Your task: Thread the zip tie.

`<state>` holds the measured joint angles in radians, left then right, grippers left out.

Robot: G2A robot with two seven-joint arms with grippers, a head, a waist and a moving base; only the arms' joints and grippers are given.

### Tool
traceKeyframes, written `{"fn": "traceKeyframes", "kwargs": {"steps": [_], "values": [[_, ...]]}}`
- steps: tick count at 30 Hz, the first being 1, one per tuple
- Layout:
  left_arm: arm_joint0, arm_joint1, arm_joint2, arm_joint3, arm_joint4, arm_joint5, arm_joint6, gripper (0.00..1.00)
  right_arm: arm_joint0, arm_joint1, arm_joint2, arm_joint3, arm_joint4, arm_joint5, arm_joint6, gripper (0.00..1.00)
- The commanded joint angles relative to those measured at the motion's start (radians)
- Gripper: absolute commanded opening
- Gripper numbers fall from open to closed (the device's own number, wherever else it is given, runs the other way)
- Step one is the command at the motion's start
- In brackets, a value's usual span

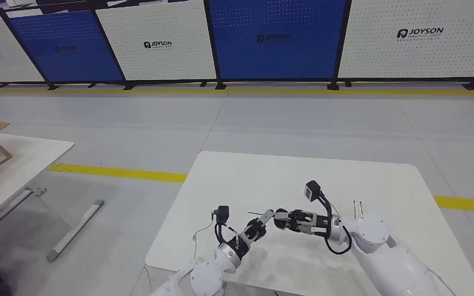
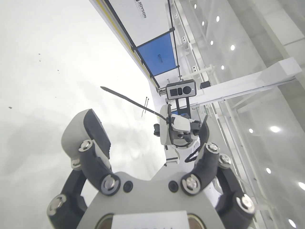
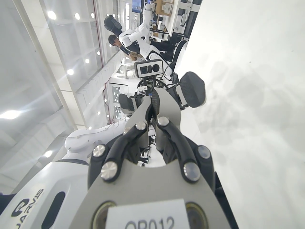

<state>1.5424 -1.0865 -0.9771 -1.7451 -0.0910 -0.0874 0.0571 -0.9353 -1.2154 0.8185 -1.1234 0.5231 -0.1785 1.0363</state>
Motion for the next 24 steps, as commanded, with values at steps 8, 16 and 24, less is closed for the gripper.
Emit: {"fn": "traceKeyframes", "kwargs": {"steps": [8,16,24], "values": [[0.022,0.007,-0.037,-0.006,-0.001,-0.044,-0.045,1.00,-0.006,0.008,0.022,-0.002,-0.023,0.053,0.028,0.00],[0.022,0.007,-0.037,-0.006,-0.001,-0.044,-0.045,1.00,-0.006,0.008,0.022,-0.002,-0.023,0.053,0.028,0.00],[-0.001,0.004,-0.066,0.004,-0.220,-0.022,-0.201,1.00,-0.006,0.008,0.022,-0.002,-0.023,0.053,0.028,0.00]]}}
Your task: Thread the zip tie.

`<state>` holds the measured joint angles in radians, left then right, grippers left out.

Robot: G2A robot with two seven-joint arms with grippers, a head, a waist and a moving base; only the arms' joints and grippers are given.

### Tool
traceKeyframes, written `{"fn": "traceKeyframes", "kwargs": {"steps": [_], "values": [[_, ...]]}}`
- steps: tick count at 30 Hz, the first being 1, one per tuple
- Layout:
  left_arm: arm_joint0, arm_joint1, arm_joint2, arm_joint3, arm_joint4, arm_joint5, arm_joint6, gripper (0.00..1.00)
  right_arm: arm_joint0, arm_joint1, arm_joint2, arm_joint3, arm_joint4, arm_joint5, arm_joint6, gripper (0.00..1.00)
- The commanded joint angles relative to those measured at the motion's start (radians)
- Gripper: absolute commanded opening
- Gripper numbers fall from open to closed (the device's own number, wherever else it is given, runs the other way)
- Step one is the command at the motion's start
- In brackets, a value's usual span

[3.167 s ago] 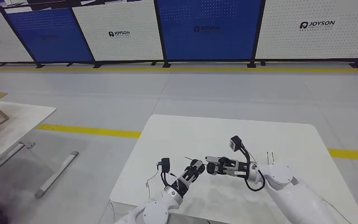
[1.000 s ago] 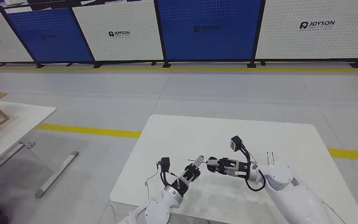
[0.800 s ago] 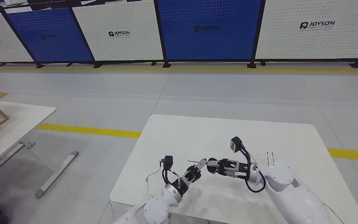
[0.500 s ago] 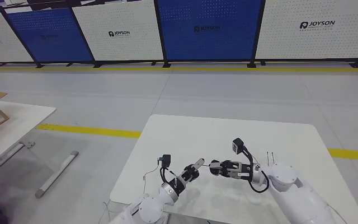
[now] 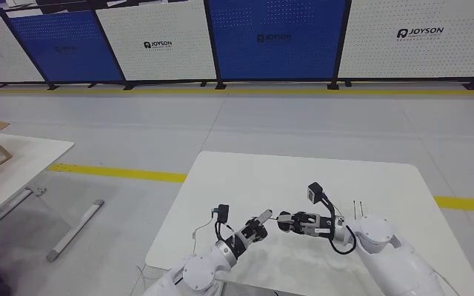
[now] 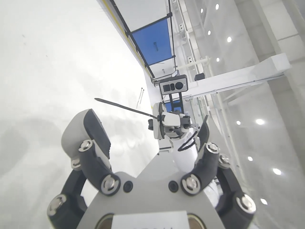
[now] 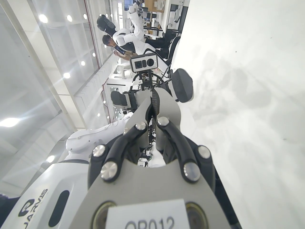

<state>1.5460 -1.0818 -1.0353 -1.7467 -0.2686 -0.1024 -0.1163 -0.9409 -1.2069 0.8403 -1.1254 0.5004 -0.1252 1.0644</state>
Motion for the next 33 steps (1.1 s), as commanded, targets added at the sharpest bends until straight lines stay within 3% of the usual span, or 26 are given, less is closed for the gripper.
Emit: {"fn": "traceKeyframes", "kwargs": {"steps": [1,10,16,17,18,19,22,25,33], "values": [[-0.009,-0.001,-0.011,0.014,-0.068,-0.008,-0.041,1.00,0.000,0.000,0.000,0.000,0.000,0.000,0.000,0.00],[-0.017,-0.002,-0.015,0.023,-0.079,-0.007,-0.046,1.00,0.000,0.000,0.000,0.000,0.000,0.000,0.000,0.00],[-0.026,-0.009,-0.008,0.034,-0.064,-0.044,-0.013,1.00,0.000,0.000,0.000,0.000,0.000,0.000,0.000,0.00],[-0.027,-0.010,-0.007,0.038,-0.060,-0.052,-0.013,0.91,0.000,0.000,0.000,0.000,0.000,0.000,0.000,0.00],[-0.028,-0.011,-0.006,0.040,-0.055,-0.058,-0.016,0.62,0.000,0.000,0.000,0.000,0.000,0.000,0.000,0.00],[-0.028,-0.011,-0.006,0.043,-0.050,-0.063,-0.022,0.45,0.000,0.000,0.000,0.000,0.000,0.000,0.000,0.00],[-0.024,-0.011,-0.009,0.046,-0.044,-0.075,-0.035,0.14,0.000,0.000,0.000,0.000,0.000,0.000,0.000,0.00],[-0.021,-0.012,-0.013,0.045,-0.052,-0.077,-0.045,0.00,0.000,0.000,0.000,0.000,0.000,0.000,0.000,0.00],[-0.015,-0.013,-0.027,0.042,-0.054,-0.077,-0.053,0.00,0.000,0.000,0.000,0.000,0.000,0.000,0.000,0.00]]}}
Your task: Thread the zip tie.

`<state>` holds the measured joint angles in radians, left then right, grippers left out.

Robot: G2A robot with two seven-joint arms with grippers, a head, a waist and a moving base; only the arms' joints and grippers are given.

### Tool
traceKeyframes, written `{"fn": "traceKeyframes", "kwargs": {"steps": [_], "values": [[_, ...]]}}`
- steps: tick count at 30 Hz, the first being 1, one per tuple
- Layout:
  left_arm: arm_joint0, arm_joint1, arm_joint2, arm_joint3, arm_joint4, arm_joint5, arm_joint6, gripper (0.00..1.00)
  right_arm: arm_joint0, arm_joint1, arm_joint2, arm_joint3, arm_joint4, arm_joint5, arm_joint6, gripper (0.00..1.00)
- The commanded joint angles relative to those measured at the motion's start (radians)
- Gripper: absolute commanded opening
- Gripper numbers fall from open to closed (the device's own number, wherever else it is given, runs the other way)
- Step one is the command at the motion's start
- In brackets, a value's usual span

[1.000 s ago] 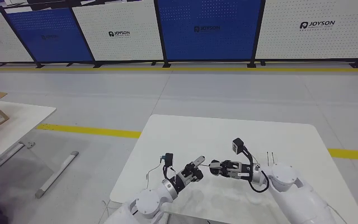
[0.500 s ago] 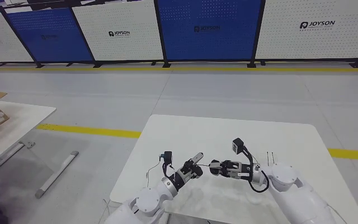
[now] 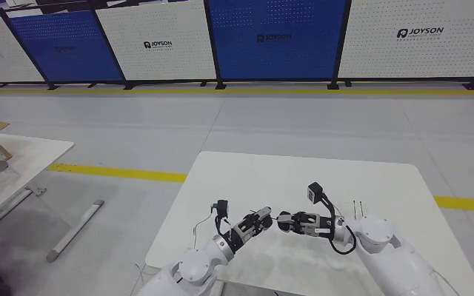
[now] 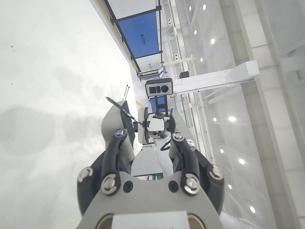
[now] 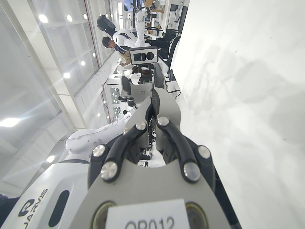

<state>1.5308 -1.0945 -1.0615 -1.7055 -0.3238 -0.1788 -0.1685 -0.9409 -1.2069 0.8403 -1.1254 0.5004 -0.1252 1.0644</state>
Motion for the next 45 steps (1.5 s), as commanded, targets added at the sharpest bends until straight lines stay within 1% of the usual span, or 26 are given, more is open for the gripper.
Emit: {"fn": "traceKeyframes", "kwargs": {"steps": [1,10,11,13,14,17,24,34,35,36,37,39,41,43,44,45], "values": [[0.001,0.000,-0.003,0.001,0.002,-0.001,-0.001,0.00,0.000,0.000,0.000,0.000,0.000,0.000,0.000,0.00],[0.002,-0.002,-0.010,0.003,0.023,-0.001,-0.011,0.00,0.000,0.000,0.000,0.000,0.000,0.000,0.000,0.00],[0.002,-0.002,-0.010,0.003,0.025,0.000,-0.013,0.04,0.000,0.000,0.000,0.000,0.000,0.000,0.000,0.00],[0.003,-0.003,-0.012,0.003,0.031,0.000,-0.013,0.07,0.000,0.000,0.000,0.000,0.000,0.000,0.000,0.00],[0.003,-0.003,-0.012,0.003,0.032,0.000,-0.013,0.07,0.000,0.000,0.000,0.000,0.000,0.000,0.000,0.00],[0.003,-0.003,-0.014,0.006,0.046,-0.002,-0.014,0.00,0.000,0.000,0.000,0.000,0.000,0.000,0.000,0.00],[0.009,-0.004,-0.018,0.003,0.071,-0.006,-0.014,0.00,0.000,0.000,0.000,0.000,0.000,0.000,0.000,0.00],[0.012,-0.005,-0.015,0.007,0.129,0.002,-0.021,0.00,0.000,0.000,0.000,0.000,0.000,0.000,0.000,0.00],[0.012,-0.005,-0.015,0.006,0.132,0.003,-0.022,0.16,0.000,0.000,0.000,0.000,0.000,0.000,0.000,0.00],[0.012,-0.005,-0.015,0.006,0.134,0.004,-0.022,0.36,0.000,0.000,0.000,0.000,0.000,0.000,0.000,0.00],[0.012,-0.005,-0.016,0.006,0.137,0.004,-0.022,0.44,0.000,0.000,0.000,0.000,0.000,0.000,0.000,0.00],[0.013,-0.006,-0.016,0.005,0.139,0.003,-0.022,0.39,0.000,0.000,0.000,0.000,0.000,0.000,0.000,0.00],[0.013,-0.006,-0.018,0.006,0.139,0.002,-0.024,0.31,0.000,0.000,0.000,0.000,0.000,0.000,0.000,0.00],[0.012,-0.006,-0.022,0.009,0.136,-0.001,-0.027,0.29,0.000,0.000,0.000,0.000,0.000,0.000,0.000,0.00],[0.011,-0.006,-0.023,0.010,0.134,-0.002,-0.029,0.22,0.000,0.000,0.000,0.000,0.000,0.000,0.000,0.00],[0.011,-0.006,-0.024,0.012,0.133,-0.004,-0.031,0.18,0.000,0.000,0.000,0.000,0.000,0.000,0.000,0.00]]}}
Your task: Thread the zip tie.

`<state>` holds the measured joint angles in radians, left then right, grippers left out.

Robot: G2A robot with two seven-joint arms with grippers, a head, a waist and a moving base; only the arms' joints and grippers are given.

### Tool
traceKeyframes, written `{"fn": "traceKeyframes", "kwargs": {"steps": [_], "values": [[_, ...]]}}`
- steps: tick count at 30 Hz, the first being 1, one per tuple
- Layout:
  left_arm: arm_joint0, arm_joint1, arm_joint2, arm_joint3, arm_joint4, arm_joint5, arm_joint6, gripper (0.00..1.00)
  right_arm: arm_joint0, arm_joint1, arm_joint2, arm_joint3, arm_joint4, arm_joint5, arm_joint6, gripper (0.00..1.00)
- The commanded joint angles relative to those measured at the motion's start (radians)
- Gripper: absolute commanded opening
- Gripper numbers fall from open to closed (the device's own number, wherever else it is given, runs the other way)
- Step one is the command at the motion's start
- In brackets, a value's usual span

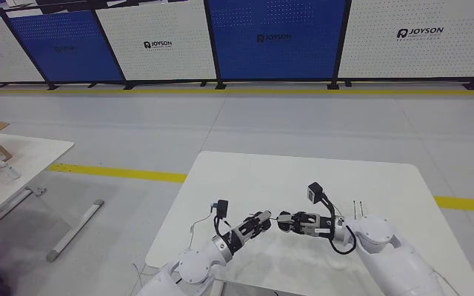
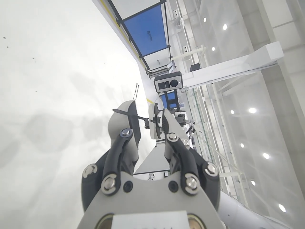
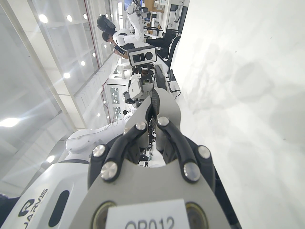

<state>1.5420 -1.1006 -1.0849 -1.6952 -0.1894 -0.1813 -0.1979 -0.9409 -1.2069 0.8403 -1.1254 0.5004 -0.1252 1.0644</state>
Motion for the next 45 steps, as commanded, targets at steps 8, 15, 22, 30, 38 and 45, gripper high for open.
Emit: {"fn": "traceKeyframes", "kwargs": {"steps": [8,15,22,30,38,45], "values": [[-0.002,-0.002,-0.003,0.005,-0.001,-0.006,-0.010,0.00,0.000,0.000,0.000,0.000,0.000,0.000,0.000,0.00],[0.002,-0.003,-0.003,0.006,0.009,-0.014,-0.014,0.00,0.000,0.000,0.000,0.000,0.000,0.000,0.000,0.00],[0.007,-0.004,-0.006,0.004,0.011,-0.017,-0.018,0.00,-0.019,0.001,0.005,-0.027,-0.013,0.007,-0.032,0.00],[0.011,-0.004,-0.011,0.002,0.009,-0.027,-0.031,0.38,-0.030,0.004,0.016,-0.044,-0.030,0.023,-0.037,0.00],[0.009,-0.005,-0.009,0.005,0.024,-0.023,-0.033,0.00,-0.030,0.004,0.016,-0.044,-0.030,0.023,-0.037,0.00],[0.012,-0.006,-0.010,0.004,0.030,-0.025,-0.035,0.00,-0.030,0.004,0.016,-0.044,-0.030,0.023,-0.037,0.00]]}}
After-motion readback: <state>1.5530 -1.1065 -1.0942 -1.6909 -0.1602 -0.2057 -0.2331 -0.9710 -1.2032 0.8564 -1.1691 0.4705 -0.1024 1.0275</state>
